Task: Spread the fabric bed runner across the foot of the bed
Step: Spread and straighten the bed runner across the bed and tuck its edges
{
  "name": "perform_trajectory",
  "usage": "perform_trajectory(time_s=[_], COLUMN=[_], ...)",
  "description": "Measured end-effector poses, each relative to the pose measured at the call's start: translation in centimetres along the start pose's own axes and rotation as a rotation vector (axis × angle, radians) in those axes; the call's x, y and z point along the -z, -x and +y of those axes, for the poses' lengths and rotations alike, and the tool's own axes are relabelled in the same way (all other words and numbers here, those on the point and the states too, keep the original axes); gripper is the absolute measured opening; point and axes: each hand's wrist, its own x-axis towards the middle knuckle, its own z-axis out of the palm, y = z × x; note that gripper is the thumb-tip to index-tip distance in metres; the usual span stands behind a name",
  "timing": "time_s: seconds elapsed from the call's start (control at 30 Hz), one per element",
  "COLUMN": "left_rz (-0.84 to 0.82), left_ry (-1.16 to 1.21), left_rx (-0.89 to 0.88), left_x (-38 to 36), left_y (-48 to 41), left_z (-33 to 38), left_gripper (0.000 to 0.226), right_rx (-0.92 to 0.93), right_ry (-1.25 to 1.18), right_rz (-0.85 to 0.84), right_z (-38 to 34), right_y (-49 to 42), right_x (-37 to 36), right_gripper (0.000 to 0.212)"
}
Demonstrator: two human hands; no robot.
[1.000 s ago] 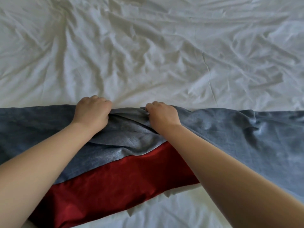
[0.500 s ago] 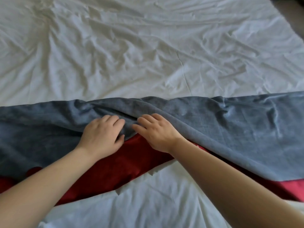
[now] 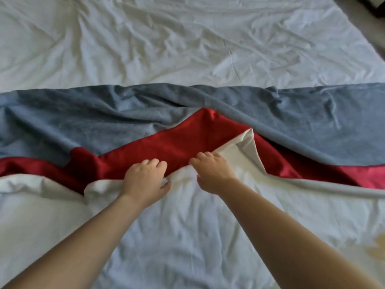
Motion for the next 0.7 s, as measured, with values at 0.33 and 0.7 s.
perform_trajectory(time_s=[0.33, 0.7], left_rz=[-0.059, -0.144], left_ry=[-0.060, -0.098], left_rx=[0.060, 0.175], left_x=[-1.9, -1.7], left_y=[5.6, 14.1], left_z=[-1.8, -8.8], left_gripper=[0.015, 0.013], right_rx=[-0.169, -0.062], right_ry=[0.054, 0.131], right_rz=[0.103, 0.033], right_z=[-5.6, -17.7], right_y=[1.2, 3.4], right_x=[-3.2, -3.5], right_gripper=[0.030, 0.009])
